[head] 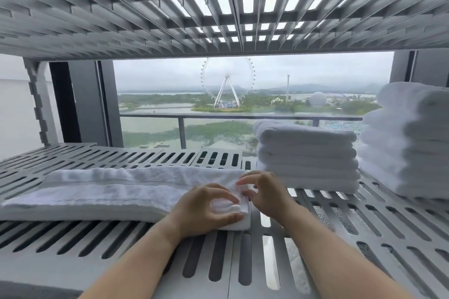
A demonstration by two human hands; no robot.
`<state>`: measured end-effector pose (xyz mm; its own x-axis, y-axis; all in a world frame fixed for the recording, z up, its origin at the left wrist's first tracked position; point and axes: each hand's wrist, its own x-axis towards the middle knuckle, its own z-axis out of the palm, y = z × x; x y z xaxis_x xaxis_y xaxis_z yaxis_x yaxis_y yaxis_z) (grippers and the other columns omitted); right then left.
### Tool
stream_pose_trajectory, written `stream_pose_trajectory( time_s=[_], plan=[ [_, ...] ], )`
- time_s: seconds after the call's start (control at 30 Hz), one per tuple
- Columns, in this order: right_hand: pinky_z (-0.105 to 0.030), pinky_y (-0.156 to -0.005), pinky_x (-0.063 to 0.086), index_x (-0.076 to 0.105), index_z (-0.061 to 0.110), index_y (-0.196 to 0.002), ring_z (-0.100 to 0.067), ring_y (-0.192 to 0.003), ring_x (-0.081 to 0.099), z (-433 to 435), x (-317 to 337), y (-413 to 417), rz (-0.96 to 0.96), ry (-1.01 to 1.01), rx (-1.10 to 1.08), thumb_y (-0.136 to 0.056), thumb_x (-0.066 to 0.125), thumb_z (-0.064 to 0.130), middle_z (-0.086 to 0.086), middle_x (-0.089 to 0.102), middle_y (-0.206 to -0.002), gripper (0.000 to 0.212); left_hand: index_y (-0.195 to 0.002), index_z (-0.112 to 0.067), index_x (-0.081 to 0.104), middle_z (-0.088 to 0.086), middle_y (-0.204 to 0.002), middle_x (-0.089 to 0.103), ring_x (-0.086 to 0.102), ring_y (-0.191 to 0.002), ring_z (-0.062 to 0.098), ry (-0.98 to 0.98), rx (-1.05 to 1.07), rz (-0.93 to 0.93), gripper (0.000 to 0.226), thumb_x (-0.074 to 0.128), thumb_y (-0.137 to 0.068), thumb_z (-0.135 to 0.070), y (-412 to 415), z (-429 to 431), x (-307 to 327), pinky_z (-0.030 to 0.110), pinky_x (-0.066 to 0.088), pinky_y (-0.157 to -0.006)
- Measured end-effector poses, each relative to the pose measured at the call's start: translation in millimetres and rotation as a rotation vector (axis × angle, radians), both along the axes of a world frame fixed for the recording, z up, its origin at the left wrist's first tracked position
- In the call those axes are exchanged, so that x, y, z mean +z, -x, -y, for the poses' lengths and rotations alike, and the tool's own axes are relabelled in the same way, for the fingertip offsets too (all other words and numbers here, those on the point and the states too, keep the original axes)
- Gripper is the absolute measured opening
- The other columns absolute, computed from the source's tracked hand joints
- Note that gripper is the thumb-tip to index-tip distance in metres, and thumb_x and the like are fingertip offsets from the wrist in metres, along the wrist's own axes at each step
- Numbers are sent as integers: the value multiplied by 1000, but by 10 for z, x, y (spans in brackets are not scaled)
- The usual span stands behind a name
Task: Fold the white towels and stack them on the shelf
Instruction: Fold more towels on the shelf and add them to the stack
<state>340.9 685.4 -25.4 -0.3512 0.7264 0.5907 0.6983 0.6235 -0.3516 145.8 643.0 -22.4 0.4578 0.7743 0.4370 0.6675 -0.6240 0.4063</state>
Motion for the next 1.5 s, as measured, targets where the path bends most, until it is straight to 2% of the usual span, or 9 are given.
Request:
stream_pose_trajectory(
  time_s=[0.37,0.63,0.73,0.83,0.93,1.0,1.2,1.37,1.5],
  plan=[
    [-20,-102,40,68,20,-113,-11,-118,55,0,60,-19,155,118,23,-84,65,9,1,60,-129,31,-102,-33,70,-21,-111,64,54,-103,-11,7,-33,35,41,64,-72,-62,25,11,8,21,44,-96],
    [-11,-90,41,73,20,-101,-8,-106,62,-1,25,-3,68,74,29,-84,67,13,2,69,-113,19,-103,-30,71,-17,-112,66,55,-104,-11,-14,-24,32,39,65,-75,-57,17,28,19,18,44,-96],
    [-17,-86,48,74,19,-96,-9,-95,67,0,31,4,47,52,44,-84,66,11,3,73,-101,16,-104,-28,71,-16,-114,66,56,-104,-11,-26,-24,25,37,66,-76,-53,18,35,15,15,44,-95],
    [-33,-85,52,72,15,-95,-18,-92,68,-1,62,0,38,43,-19,-84,60,8,-3,74,-98,17,-94,-23,75,-10,-100,73,64,-92,-4,-119,10,119,22,65,-84,-38,-15,67,23,20,50,-84],
    [-32,-80,50,69,11,-97,-24,-92,66,-2,78,-10,80,57,-65,-86,56,8,-8,72,-99,17,-92,-24,75,-10,-85,75,67,-73,1,-279,68,179,21,61,-87,-38,-63,96,83,22,51,-66],
    [-27,-75,47,68,9,-98,-25,-91,65,5,81,-15,128,79,-79,-86,54,8,-9,72,-99,19,-90,-25,75,-8,-76,74,65,-64,5,-312,65,105,22,61,-87,-41,-85,99,106,24,50,-60],
    [-33,-85,50,70,10,-92,-23,-94,65,17,99,-51,184,169,-69,-82,56,6,-7,70,-103,18,-94,-27,75,-7,-89,75,69,-83,5,-210,-15,-60,25,63,-83,-47,-121,124,30,29,53,-73],
    [-25,-84,53,72,17,-91,-12,-93,67,80,112,-37,98,159,-62,-79,59,12,2,73,-99,19,-98,-26,74,-7,-93,74,68,-82,6,-77,-50,-119,27,62,-84,-46,-109,127,130,30,53,-74],
    [-21,-89,52,70,21,-105,-7,-97,66,199,188,142,20,166,25,-82,60,18,5,70,-111,24,-120,-22,63,-6,-126,62,55,-116,7,75,-31,-250,40,56,-88,-46,90,107,268,32,41,-104]
  ],
)
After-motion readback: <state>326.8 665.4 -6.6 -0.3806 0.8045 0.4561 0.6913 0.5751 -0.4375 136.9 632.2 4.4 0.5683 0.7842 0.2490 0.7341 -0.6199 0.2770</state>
